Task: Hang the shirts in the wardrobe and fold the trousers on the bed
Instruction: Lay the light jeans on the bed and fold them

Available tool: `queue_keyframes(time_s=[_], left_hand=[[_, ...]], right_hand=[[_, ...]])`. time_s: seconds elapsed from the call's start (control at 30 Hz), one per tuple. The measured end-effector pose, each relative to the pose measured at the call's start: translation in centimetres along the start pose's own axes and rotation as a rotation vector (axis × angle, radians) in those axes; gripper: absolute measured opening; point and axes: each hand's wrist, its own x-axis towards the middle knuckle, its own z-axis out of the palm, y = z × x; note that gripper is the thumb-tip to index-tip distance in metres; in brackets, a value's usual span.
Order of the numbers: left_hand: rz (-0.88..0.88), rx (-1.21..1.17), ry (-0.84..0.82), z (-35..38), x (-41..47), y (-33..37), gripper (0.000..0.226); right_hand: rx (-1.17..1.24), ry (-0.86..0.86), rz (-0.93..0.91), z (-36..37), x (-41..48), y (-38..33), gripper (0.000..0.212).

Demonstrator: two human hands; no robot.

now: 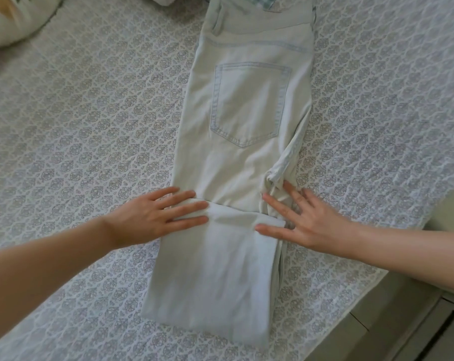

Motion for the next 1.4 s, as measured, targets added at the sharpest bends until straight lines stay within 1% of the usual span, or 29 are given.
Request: queue_keyframes(time_s=[0.03, 0.07, 0.2, 0.3, 0.37, 0.5, 0.6, 0.67, 0.73, 0.83, 0.9, 1.0, 1.07, 1.1, 1.13, 1.17, 1.2, 1.23, 1.27, 1.3, 1.33, 1.37, 1.4], left_hand=[[0.006, 0.004, 0.036, 0.3, 0.0, -0.2, 0.088], [0.009, -0.004, 0.047, 0.6, 0.1, -0.4, 0.085], [0.024, -0.088, -0.014, 1.4, 0.1, -1.1, 0.095], [0.026, -0.078, -0.035, 1.6, 0.1, -1.2, 0.102], [0.017, -0.055, -0.035, 1.8, 0.1, -1.1, 0.102], [0.003, -0.068, -0.016, 2.4, -0.1, -1.3, 0.098], [0.025, -0.069, -0.067, 2.1, 0.1, -2.0, 0.1], [0.04, -0.063, -0.08, 1.7, 0.1, -2.2, 0.092], [0.017, -0.073, -0.044, 1.7, 0.0, -1.9, 0.079], [-0.057, -0.13, -0.03, 2.0, 0.0, -0.8, 0.069], [-0.089, -0.177, -0.036, 2.0, 0.0, -0.3, 0.064], [-0.132, -0.286, -0.002, 1.2, 0.5, 0.1, 0.058], [-0.215, -0.458, 0.027, 0.3, 0.8, 0.6, 0.051], [-0.27, -0.592, 0.035, -0.3, 0.7, 0.8, 0.047], [-0.344, -0.75, 0.036, -0.9, 0.5, 0.7, 0.044], [-0.447, -0.968, 0.032, -1.5, 0.5, 0.8, 0.044], [-0.613, -1.201, 0.019, -2.2, 1.1, 1.2, 0.041], [-0.913, -1.361, 0.064, -3.6, 2.9, 1.8, 0.033], [-1.144, -1.375, 0.103, -4.2, 3.2, 2.5, 0.022], [-1.237, -1.223, 0.015, -5.2, 3.4, 2.5, 0.018], [-1.314, -1.146, -0.048, -5.6, 3.8, 2.6, 0.023], [-1.414, -1.079, -0.021, -5.3, 4.1, 2.6, 0.026], [-1.298, -1.151, 0.206, -3.8, 4.4, 2.1, 0.023]], right_hand=[[-0.02, 0.0, 0.003, 0.2, 0.3, -0.2, 0.102], [-0.032, 0.002, 0.003, 0.4, 0.5, -0.4, 0.1], [-0.013, 0.012, 0.035, 0.3, 1.1, -0.6, 0.101], [0.008, -0.024, 0.039, -0.1, 1.0, -0.7, 0.101], [0.006, -0.026, 0.042, -0.6, 1.1, -0.6, 0.098], [0.01, -0.04, 0.107, -0.8, 1.6, -1.1, 0.099], [0.016, -0.052, 0.173, -0.4, 1.8, -1.9, 0.096], [0.062, -0.039, 0.218, -0.4, 2.0, -2.3, 0.099], [0.1, -0.025, 0.227, -0.4, 2.1, -2.5, 0.102], [0.133, 0.052, 0.235, -0.4, 2.0, -2.6, 0.086], [0.185, 0.071, 0.243, -0.1, 1.7, -2.6, 0.075], [0.328, 0.075, 0.283, 0.0, 1.6, -2.6, 0.069], [0.441, 0.078, 0.331, 0.0, 1.5, -2.8, 0.067], [0.524, 0.083, 0.362, 0.1, 1.4, -2.9, 0.066], [0.624, 0.09, 0.4, 0.2, 1.2, -3.0, 0.063], [0.754, 0.111, 0.447, 0.3, 0.9, -3.1, 0.06], [0.902, 0.131, 0.496, 0.1, 0.5, -3.1, 0.058], [1.08, 0.18, 0.55, -0.4, 0.2, -3.1, 0.058], [1.255, 0.214, 0.635, -1.1, 0.0, -3.0, 0.055], [1.441, 0.248, 0.722, -2.0, -0.2, -2.9, 0.046], [1.577, 0.262, 0.816, -2.5, -0.2, -2.8, 0.034], [1.637, 0.263, 0.896, -2.9, 0.0, -2.6, 0.022], [1.637, 0.248, 0.953, -2.9, 0.2, -2.2, 0.018]])
